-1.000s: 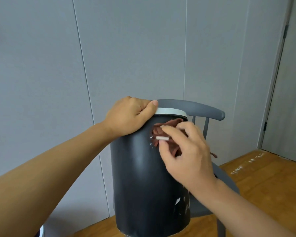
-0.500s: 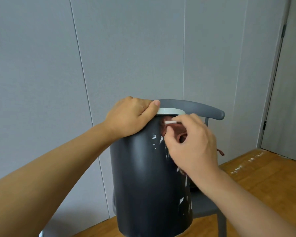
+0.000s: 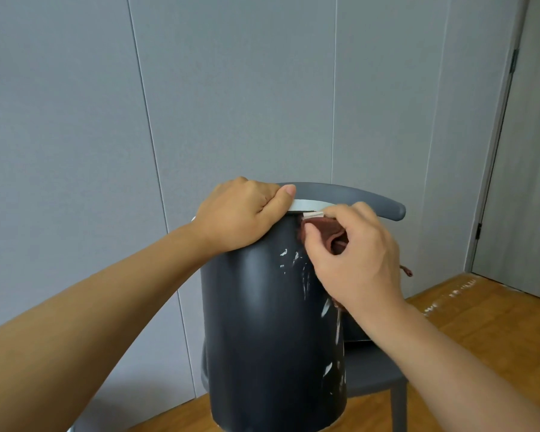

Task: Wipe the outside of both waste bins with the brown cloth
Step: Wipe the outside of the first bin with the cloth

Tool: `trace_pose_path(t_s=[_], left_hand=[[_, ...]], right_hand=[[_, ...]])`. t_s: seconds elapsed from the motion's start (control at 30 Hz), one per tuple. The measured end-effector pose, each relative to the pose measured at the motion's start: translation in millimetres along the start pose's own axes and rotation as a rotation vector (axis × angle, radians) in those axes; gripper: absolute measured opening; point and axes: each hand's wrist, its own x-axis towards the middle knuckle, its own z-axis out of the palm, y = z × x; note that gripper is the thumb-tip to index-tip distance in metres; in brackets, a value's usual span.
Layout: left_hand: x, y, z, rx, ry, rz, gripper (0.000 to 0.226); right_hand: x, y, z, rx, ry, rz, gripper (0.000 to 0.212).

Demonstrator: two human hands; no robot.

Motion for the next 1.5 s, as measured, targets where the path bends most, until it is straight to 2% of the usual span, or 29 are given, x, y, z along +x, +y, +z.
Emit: trace_pose_path(t_s=[0.07,0.2,0.33,0.4,0.6,0.77,0.83,0.93,1.0,1.03,1.2,1.27,1.4,1.5], left_hand=[[1,2,0,0.009,-0.004,-0.01,0.056],[1,0,-2,0.01,-0.019,-0.016,0.055],[1,-3,-1,0.008,-0.019,0.004,0.054],[1,-5,0,0.0,-0.005,0.014,0.056],[2,-14,2,-0.023,0.003,-0.043,0.056],[2,-5,3,-0.003,0.003,0.01,0.056],[3,-8,1,-0.01,-0.005,-0.001,0.057],[3,-15,1,-0.015,-0.004,-0.036,0.057],[2,-16,1,-0.011,0.004,-0.036,0.057],[3,-15,1,-0.006,0.005,-0.035,0.057],[4,-12,3,-0.003,0.006,-0.012,0.057],[4,-12,2,-0.005,0.016,-0.02,0.057],[3,-17,2,-0.041,0.021,-0.059,0.057],[2,-17,2,-0.055,0.03,-0.05,0.057]], right_hand=[[-5,-2,3,0.007,0.008,-0.003,0.028],[-18,-9,1,0.019,-0.09,-0.222,0.028],[6,-8,2,-0.035,-0.042,-0.2,0.025],[6,-7,2,-0.057,-0.059,-0.249,0.026],[-22,1,-13,-0.004,-0.357,-0.486,0.025],[14,-10,0,-0.007,-0.121,-0.326,0.023],[8,-9,1,-0.008,-0.153,-0.353,0.025],[-19,-4,-6,0.026,-0.353,-0.503,0.023],[-22,-2,-11,0.015,-0.423,-0.561,0.022],[-17,-1,-10,0.014,-0.405,-0.543,0.021],[7,4,1,0.04,-0.131,-0.21,0.028],[-12,7,1,0.086,-0.146,-0.231,0.028],[-66,11,-12,0.116,-0.311,-0.411,0.024],[-52,14,-12,0.086,-0.317,-0.448,0.023]])
